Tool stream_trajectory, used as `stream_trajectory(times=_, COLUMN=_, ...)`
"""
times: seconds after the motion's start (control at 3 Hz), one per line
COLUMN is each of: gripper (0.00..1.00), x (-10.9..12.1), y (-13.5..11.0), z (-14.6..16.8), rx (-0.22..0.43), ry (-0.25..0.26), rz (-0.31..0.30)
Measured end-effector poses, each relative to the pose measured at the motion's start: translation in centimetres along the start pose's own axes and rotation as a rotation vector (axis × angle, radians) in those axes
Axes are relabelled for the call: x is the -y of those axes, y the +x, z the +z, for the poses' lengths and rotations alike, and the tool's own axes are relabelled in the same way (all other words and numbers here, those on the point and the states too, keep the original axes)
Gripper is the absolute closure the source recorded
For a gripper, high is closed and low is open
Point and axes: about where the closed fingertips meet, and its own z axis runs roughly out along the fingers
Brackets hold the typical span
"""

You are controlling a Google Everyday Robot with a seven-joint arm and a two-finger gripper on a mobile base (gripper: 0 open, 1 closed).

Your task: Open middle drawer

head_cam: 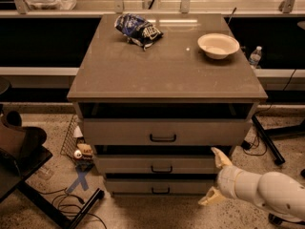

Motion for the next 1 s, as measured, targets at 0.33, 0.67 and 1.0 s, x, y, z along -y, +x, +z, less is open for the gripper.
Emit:
stream_trajectory(times=0.33, gripper=0.00, x=-0.7, y=2.1, z=4.7, rx=-0.065, ry=0.005, rz=-0.126)
stream_trajectory(times=0.67, gripper=0.00, x=-0.6, y=2.6, z=8.5, rx=-0.106, ry=-0.002, rz=-0.191)
stream_trajectory(times=1.0, gripper=0.00, x=-0.6, y=2.6, z=8.5, rx=-0.106, ry=-0.002, rz=-0.191)
